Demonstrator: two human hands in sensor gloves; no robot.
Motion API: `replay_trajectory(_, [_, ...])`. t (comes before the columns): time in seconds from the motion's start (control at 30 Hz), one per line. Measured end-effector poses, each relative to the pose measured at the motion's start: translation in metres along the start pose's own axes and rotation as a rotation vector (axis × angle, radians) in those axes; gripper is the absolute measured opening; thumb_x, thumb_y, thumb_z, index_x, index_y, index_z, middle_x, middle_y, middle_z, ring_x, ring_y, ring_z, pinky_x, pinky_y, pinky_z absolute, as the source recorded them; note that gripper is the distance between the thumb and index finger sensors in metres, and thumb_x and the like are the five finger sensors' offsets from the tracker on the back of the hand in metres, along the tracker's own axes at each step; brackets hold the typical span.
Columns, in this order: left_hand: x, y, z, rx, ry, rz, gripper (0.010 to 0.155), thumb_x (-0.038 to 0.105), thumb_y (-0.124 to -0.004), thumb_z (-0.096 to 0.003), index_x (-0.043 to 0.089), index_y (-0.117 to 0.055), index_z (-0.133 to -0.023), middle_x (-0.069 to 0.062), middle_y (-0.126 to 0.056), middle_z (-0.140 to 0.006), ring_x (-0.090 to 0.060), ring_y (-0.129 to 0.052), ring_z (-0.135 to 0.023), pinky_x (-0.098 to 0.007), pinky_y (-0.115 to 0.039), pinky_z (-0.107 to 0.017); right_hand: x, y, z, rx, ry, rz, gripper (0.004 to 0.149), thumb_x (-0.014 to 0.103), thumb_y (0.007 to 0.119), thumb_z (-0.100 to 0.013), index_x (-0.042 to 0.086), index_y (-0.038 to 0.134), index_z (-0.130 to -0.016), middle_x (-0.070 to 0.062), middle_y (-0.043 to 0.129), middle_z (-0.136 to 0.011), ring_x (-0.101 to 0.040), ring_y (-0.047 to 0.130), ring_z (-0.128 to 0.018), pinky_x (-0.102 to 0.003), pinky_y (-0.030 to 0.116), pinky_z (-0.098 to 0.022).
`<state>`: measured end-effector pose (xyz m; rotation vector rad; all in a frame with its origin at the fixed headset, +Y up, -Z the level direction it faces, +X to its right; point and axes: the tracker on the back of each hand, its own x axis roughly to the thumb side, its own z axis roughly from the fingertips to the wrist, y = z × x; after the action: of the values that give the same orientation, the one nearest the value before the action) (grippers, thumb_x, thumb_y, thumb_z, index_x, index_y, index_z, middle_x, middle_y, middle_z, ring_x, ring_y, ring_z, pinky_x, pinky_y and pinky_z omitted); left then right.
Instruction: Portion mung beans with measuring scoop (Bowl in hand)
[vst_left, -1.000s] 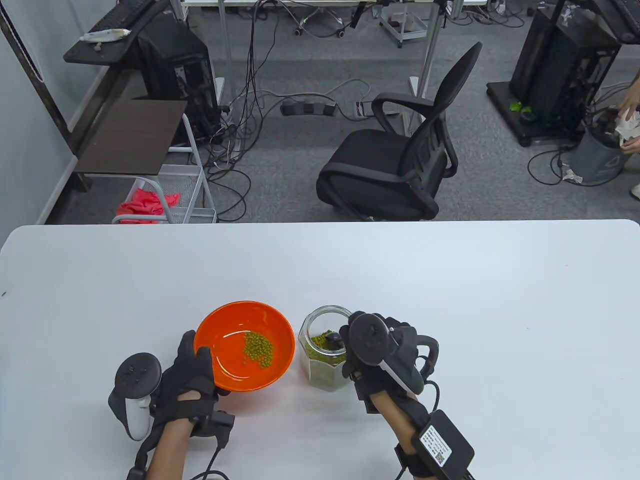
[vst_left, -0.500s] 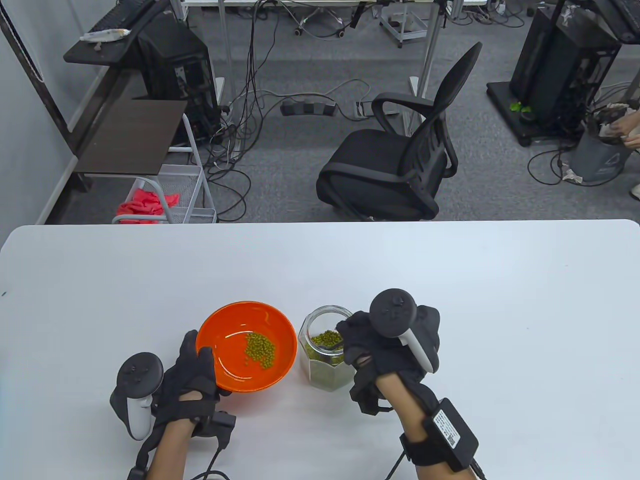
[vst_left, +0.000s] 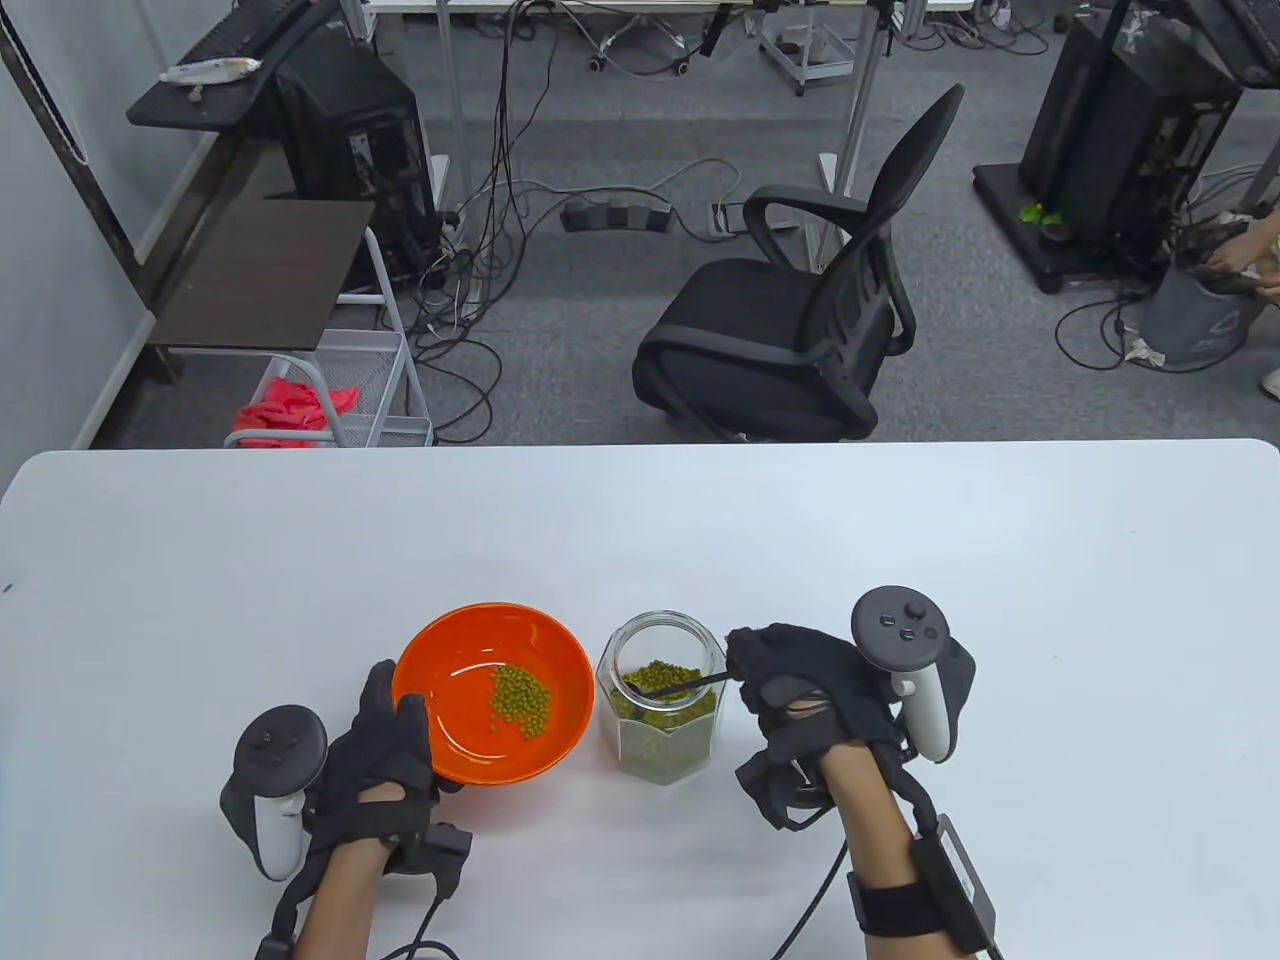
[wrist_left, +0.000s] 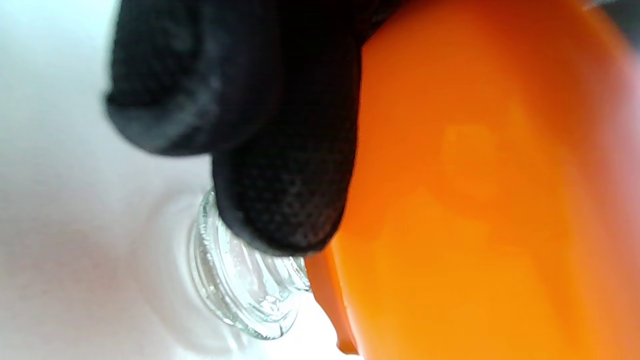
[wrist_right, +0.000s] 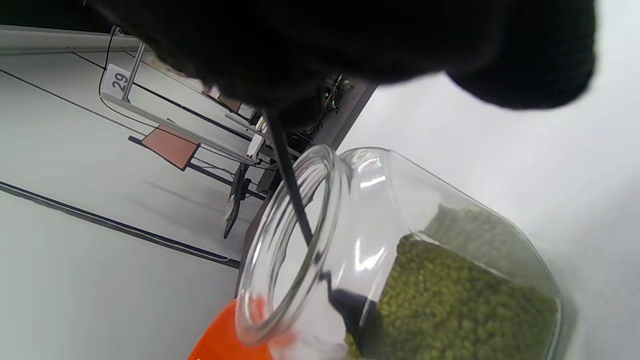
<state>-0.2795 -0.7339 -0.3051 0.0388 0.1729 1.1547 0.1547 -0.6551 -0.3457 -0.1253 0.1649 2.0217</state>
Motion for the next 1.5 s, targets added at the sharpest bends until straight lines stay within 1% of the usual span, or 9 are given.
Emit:
replay_trajectory(0.07, [0.0, 0.0, 0.0, 0.0, 0.001, 0.0, 0.066, 0.041, -0.059, -0.0557, 0.006, -0.041, -0.108, -0.018, -0.07, -0.094, -0.02, -0.114, -0.026, -0.023, -0.097, -0.015, -0.004, -0.001, 0.0, 0.045, 0.01, -0.026, 0.041, 0.034, 0.079, -0.046, 0.002, 0.09, -0.07, 0.0, 0.098, -0.027, -0.013, 0.095, -0.006, -0.05, 0.085, -0.03])
replay_trajectory(0.23, [0.0, 0.001, 0.0, 0.001, 0.003, 0.003, 0.066, 0.041, -0.059, -0.0558, 0.006, -0.041, -0.108, -0.018, -0.07, -0.094, -0.02, -0.114, -0.026, -0.023, -0.097, -0.015, -0.012, -0.004, -0.001, 0.091, 0.033, -0.098, 0.042, 0.033, 0.078, -0.047, 0.001, 0.089, -0.072, -0.002, 0.099, -0.029, -0.014, 0.097, -0.008, -0.051, 0.085, -0.031])
replay_trajectory(0.47, [0.0, 0.001, 0.0, 0.0, -0.001, 0.007, 0.066, 0.041, -0.059, -0.0559, 0.006, -0.041, -0.108, -0.018, -0.07, -0.094, -0.02, -0.114, -0.026, -0.023, -0.097, -0.015, -0.019, -0.008, -0.001, 0.115, 0.052, -0.144, 0.042, 0.033, 0.078, -0.047, 0.001, 0.088, -0.073, -0.002, 0.099, -0.031, -0.014, 0.098, -0.009, -0.051, 0.085, -0.031])
replay_trajectory(0.8, [0.0, 0.001, 0.0, 0.0, -0.002, 0.006, 0.066, 0.041, -0.059, -0.0559, 0.006, -0.041, -0.108, -0.018, -0.07, -0.094, -0.02, -0.114, -0.026, -0.023, -0.097, -0.015, -0.027, -0.017, -0.003, 0.113, 0.078, -0.209, 0.042, 0.033, 0.078, -0.047, 0.001, 0.088, -0.073, -0.002, 0.099, -0.031, -0.014, 0.098, -0.009, -0.05, 0.085, -0.031])
replay_trajectory(1.03, [0.0, 0.001, 0.001, -0.004, -0.002, 0.006, 0.066, 0.041, -0.059, -0.0558, 0.006, -0.041, -0.108, -0.018, -0.07, -0.094, -0.02, -0.114, -0.026, -0.023, -0.097, -0.015, -0.031, -0.029, -0.001, 0.096, 0.085, -0.248, 0.042, 0.033, 0.078, -0.048, 0.001, 0.087, -0.073, -0.002, 0.098, -0.031, -0.013, 0.097, -0.01, -0.05, 0.085, -0.031])
replay_trajectory(1.5, [0.0, 0.0, 0.001, -0.006, -0.002, 0.007, 0.066, 0.041, -0.06, -0.0557, 0.005, -0.041, -0.108, -0.018, -0.071, -0.094, -0.019, -0.114, -0.025, -0.022, -0.097, -0.014, -0.033, -0.053, 0.006, 0.063, 0.057, -0.338, 0.042, 0.034, 0.078, -0.048, 0.002, 0.087, -0.073, -0.002, 0.098, -0.031, -0.013, 0.097, -0.01, -0.05, 0.085, -0.031])
